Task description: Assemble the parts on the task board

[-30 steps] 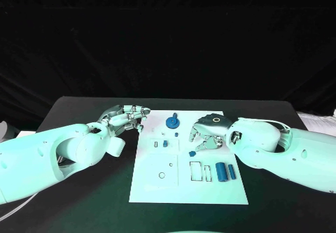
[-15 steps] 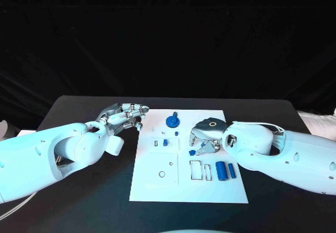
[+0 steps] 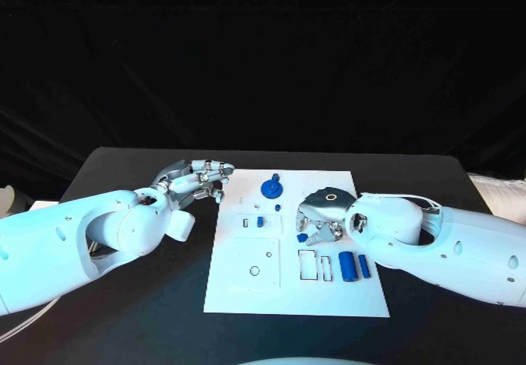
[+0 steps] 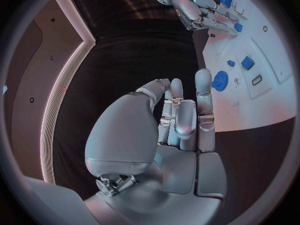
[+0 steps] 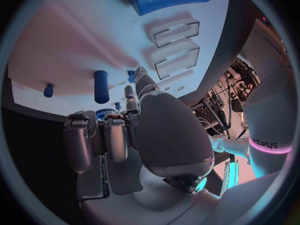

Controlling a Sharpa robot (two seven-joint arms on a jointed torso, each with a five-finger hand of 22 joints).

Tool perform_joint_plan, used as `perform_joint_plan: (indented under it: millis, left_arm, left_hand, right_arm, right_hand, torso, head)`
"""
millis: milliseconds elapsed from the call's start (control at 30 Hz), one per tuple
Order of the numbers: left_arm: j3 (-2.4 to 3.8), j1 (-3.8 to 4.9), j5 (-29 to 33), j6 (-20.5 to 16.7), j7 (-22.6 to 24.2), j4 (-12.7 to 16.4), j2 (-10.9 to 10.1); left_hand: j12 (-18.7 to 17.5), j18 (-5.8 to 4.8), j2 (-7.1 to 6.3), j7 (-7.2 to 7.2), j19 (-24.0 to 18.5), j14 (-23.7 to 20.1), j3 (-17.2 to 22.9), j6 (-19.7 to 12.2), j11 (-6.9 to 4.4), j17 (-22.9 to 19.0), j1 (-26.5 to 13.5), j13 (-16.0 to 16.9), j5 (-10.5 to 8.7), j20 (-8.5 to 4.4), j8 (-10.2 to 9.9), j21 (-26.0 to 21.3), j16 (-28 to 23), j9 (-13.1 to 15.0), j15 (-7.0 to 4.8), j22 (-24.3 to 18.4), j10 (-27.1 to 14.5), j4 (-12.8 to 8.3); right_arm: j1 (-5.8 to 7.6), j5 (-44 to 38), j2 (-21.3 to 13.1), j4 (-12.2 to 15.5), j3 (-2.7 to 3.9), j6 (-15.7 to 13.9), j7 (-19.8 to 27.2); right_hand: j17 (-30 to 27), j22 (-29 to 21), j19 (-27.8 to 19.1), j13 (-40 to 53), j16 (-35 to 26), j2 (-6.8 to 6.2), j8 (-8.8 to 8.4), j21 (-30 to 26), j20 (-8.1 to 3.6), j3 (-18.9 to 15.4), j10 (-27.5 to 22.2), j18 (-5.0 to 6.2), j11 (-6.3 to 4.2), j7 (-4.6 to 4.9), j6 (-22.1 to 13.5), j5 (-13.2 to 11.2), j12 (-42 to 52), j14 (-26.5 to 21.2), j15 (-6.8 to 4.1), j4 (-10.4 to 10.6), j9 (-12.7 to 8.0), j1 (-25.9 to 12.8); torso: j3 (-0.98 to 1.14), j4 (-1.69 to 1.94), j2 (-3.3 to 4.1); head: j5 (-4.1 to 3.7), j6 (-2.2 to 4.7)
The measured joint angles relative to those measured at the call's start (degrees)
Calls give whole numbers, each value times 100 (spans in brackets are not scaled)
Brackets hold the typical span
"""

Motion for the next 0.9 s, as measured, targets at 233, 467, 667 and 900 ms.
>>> perform_joint_plan:
  millis: [233, 467, 667, 900]
  left_arm:
    - [0, 0, 2, -19, -5, 4, -7]
    - [0, 0, 3, -45, -17, 4, -14]
    - [0, 0, 5, -70, -34, 6, -17]
    - [0, 0, 6, -104, -59, 7, -24]
  left_hand:
    - [0, -6, 0, 0, 0, 0, 0, 0, 0, -10, 0, -14, 0, 0, 0, 0, 0, -12, 0, -9, 0, 0]
    - [0, -8, 22, 0, 0, 0, 12, 0, 0, -10, 22, -32, 0, 0, 0, -14, 0, -27, 0, -20, 0, -44]
    - [0, -8, 31, -1, 0, 0, 33, 0, -20, -17, 77, -55, 0, 0, 0, -25, 0, -38, 0, -27, -20, -65]
    - [0, -8, 67, -1, 0, 0, 56, -1, 1, -29, 113, -84, 0, 0, 0, -25, 0, -60, 0, -34, -41, -119]
  right_arm:
    - [-18, -9, 54, -76, -3, 32, 3]
    - [-19, -10, 104, -139, 8, 43, 17]
    - [-16, -10, 135, -166, 14, 77, 30]
    - [-11, -4, 149, -170, 19, 158, 60]
  right_hand:
    - [-1, 5, 0, 5, 0, 0, 0, 0, 0, 32, 0, 0, 0, 0, 0, 0, 0, 0, 0, 0, 0, 0]
    - [-1, 4, 0, 8, 0, 0, 0, 0, 0, 67, -1, 0, 0, 0, 0, -8, 0, 0, 0, 0, 0, 0]
    - [-2, 4, 0, 11, 0, 0, 0, 0, 0, 151, -1, 0, 1, 0, 0, -16, 0, 0, 1, -23, 0, 0]
    - [-2, 3, 0, 6, 0, 25, 0, 0, 0, 302, -1, 0, 1, -18, 79, -37, 23, 0, 1, -48, 7, 25]
  torso:
    - [-3, -1, -1]
    - [-5, 0, -3]
    - [-6, 1, -2]
    - [-7, -2, -3]
  head:
    - [4, -5]
    - [10, -14]
    - [19, -21]
    - [24, -31]
